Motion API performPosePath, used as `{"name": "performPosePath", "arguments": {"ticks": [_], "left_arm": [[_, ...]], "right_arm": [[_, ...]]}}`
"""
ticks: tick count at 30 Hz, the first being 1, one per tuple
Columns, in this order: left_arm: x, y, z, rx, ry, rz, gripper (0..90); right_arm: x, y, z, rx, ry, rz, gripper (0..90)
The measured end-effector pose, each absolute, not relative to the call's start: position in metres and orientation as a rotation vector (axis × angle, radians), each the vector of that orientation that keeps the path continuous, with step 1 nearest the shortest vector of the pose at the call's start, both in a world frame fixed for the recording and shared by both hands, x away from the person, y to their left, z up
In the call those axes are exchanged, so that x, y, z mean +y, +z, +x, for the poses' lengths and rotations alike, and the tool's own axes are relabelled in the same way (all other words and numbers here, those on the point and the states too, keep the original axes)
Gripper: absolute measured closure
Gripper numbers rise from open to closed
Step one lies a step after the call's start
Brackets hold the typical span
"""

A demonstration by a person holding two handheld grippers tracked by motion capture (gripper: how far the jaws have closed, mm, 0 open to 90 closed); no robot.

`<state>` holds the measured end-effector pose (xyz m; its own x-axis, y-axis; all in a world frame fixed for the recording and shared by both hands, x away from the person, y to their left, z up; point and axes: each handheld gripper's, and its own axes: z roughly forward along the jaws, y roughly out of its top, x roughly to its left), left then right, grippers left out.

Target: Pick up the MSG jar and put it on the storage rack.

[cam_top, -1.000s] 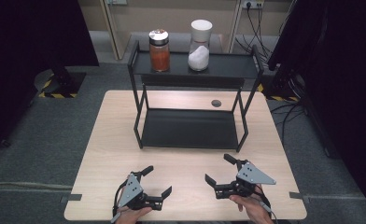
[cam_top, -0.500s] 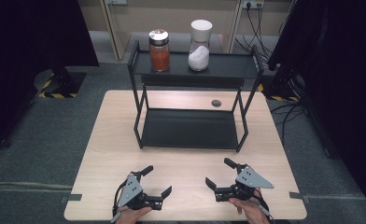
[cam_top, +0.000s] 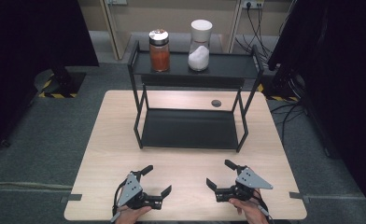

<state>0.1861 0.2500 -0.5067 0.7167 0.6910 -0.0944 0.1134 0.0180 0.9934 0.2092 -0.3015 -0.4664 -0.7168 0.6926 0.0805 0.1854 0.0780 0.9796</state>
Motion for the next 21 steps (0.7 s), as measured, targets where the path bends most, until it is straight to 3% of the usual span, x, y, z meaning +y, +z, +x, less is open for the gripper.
{"name": "performPosePath", "arguments": {"ticks": [21], "left_arm": [[0.2514,-0.5059,0.1851,0.676,0.525,1.518,1.0]], "right_arm": [[-0.3067,-0.4683,0.2084,1.936,1.675,0.894,0.3]]}}
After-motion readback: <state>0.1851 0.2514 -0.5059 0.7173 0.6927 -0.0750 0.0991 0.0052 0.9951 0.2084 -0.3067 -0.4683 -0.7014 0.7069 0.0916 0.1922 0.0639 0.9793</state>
